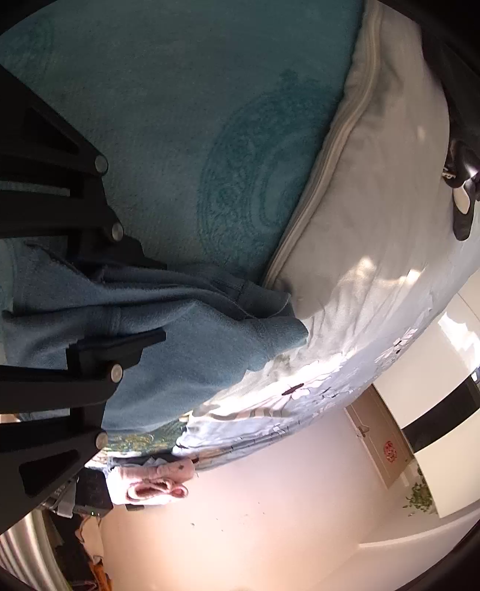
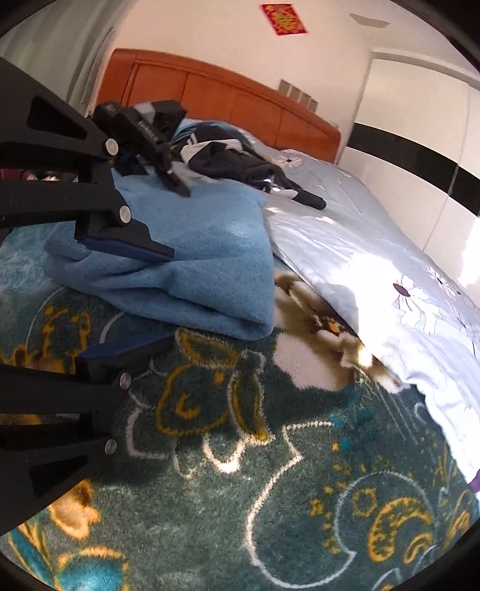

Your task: Fold clothes

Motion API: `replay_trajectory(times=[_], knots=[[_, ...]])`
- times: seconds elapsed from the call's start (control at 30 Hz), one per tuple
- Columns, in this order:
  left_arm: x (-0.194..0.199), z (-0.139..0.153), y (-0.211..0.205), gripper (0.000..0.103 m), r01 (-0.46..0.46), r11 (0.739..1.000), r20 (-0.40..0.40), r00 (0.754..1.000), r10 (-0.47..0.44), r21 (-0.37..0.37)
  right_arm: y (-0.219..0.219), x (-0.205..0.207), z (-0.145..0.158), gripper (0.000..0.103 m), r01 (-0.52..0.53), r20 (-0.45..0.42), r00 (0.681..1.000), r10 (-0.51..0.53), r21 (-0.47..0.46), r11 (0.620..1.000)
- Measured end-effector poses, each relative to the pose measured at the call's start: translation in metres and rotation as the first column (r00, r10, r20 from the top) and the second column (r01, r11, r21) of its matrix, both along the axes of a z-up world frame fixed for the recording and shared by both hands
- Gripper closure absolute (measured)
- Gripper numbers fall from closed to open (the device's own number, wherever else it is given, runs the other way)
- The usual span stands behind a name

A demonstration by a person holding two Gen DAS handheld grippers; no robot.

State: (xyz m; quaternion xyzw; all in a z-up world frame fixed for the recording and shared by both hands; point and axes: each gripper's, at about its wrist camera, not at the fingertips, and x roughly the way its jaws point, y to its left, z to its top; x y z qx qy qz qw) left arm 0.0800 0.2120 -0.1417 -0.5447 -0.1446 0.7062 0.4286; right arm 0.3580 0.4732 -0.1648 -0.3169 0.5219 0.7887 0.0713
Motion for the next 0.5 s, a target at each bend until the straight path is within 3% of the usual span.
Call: replay_trajectory(times=[0.03,0.07,0.2,0.33,0.5], knots=[[0.005,0.003,-0.006,0.085,-0.012,1.0,-0.012,1.0,0.012,0.013,0.002,-0.002,-0.003,0.086,-0.008,-0.015,1.0,0.007,-0.031,0.999],[0.009,0.006,-0.011,0.086,-0.024,0.999,-0.024,0.999,0.025,0.026,0.004,-0.002,-0.005,0.09,-0.015,-0.025,1.0,0.014,-0.047,0.999],[0.028,0.019,-0.034,0.09,-0.07,0.994,-0.071,0.995,0.076,0.078,0.012,-0.016,0.006,0.094,-0.077,-0.068,0.995,0.075,-0.023,0.997],[0.045,0.031,-0.056,0.09,-0.113,0.985,-0.111,0.986,0.128,0.13,0.021,-0.048,0.037,0.095,-0.216,-0.114,0.968,0.222,0.066,0.974],[0.048,0.016,-0.069,0.09,-0.156,0.982,-0.062,0.985,0.163,0.11,0.015,-0.082,0.05,0.097,-0.339,-0.039,0.934,0.354,0.211,0.917]])
